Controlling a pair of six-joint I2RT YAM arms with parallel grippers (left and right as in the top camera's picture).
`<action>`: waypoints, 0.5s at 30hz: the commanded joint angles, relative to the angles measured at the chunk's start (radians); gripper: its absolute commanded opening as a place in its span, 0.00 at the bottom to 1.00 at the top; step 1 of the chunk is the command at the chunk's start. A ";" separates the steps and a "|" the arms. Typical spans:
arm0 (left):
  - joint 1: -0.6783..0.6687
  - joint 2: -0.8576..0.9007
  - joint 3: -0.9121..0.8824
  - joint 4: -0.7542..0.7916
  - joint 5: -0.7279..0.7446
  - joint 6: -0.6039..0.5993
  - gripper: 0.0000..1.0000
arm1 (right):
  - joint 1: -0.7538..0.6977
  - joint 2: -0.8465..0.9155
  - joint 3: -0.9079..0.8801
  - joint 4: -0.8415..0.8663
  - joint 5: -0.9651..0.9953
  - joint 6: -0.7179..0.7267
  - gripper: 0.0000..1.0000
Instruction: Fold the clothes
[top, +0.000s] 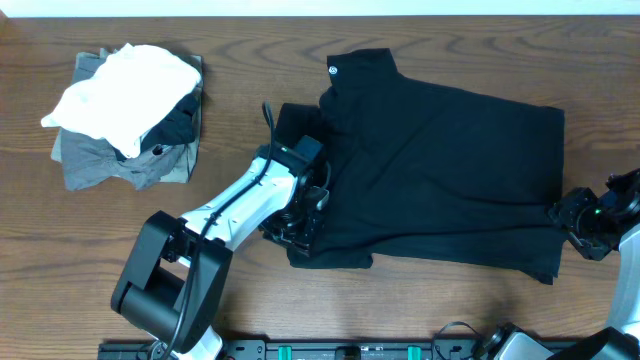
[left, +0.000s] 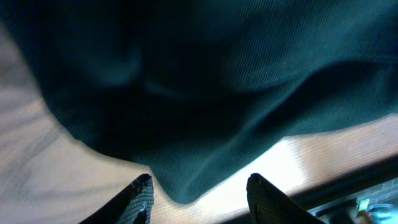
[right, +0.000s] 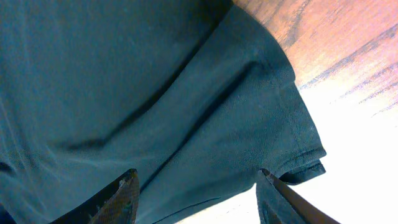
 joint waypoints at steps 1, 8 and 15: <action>0.000 -0.016 -0.072 0.023 0.051 -0.039 0.51 | -0.007 -0.006 0.002 -0.002 -0.018 -0.037 0.59; -0.016 -0.016 -0.144 0.124 0.063 -0.035 0.23 | -0.007 -0.006 0.002 -0.002 -0.018 -0.044 0.59; -0.015 -0.018 -0.077 -0.154 0.246 0.061 0.06 | -0.007 -0.006 0.002 -0.002 -0.032 -0.044 0.59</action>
